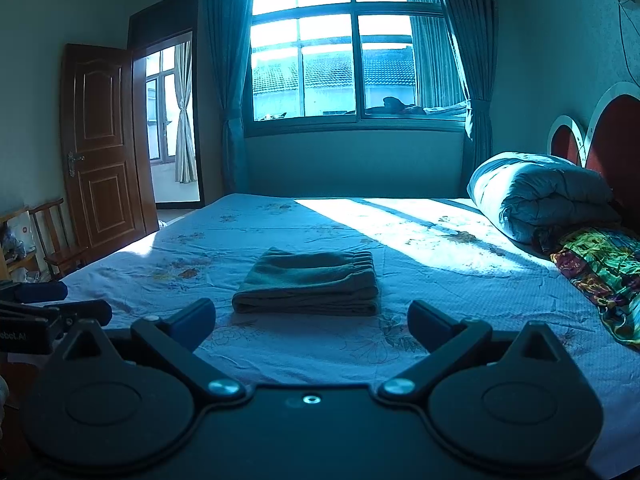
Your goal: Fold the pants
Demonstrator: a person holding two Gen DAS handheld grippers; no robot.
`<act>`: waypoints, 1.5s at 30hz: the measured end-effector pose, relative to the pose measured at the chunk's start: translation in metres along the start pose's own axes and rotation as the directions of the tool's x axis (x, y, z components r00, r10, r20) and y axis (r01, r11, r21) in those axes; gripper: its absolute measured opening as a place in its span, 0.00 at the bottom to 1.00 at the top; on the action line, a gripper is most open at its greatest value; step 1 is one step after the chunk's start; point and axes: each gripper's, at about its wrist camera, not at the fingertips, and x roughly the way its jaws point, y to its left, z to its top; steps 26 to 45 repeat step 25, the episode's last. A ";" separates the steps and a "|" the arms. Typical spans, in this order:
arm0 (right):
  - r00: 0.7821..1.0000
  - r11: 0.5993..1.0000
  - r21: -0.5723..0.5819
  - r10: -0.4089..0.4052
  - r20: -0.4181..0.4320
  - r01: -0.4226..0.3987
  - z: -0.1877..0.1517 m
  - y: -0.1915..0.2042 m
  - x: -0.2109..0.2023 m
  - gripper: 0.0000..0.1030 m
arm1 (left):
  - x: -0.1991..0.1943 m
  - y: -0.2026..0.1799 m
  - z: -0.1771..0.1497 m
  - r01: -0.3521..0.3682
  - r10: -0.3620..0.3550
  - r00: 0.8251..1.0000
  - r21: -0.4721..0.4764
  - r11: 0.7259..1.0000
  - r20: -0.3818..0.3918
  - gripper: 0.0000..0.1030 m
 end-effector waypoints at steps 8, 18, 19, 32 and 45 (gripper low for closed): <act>1.000 1.000 0.001 -0.002 0.004 0.002 0.000 -0.001 0.000 0.94 | -0.002 0.000 0.001 -0.004 0.004 1.000 -0.002 1.000 0.014 1.00; 1.000 1.000 -0.001 -0.002 0.005 0.002 -0.001 -0.001 0.000 0.94 | -0.006 -0.003 0.004 0.000 -0.001 0.999 0.009 1.000 0.052 1.00; 1.000 1.000 -0.001 -0.002 0.005 0.002 -0.001 -0.001 0.000 0.94 | -0.006 -0.003 0.004 0.001 -0.002 0.998 0.012 1.000 0.055 1.00; 1.000 1.000 -0.003 -0.003 0.007 0.003 -0.001 -0.001 0.000 0.94 | -0.004 -0.005 0.005 0.021 -0.021 0.999 0.009 1.000 0.035 1.00; 1.000 1.000 -0.003 -0.003 0.007 0.003 -0.001 -0.001 0.000 0.94 | -0.004 -0.005 0.005 0.021 -0.021 0.999 0.009 1.000 0.035 1.00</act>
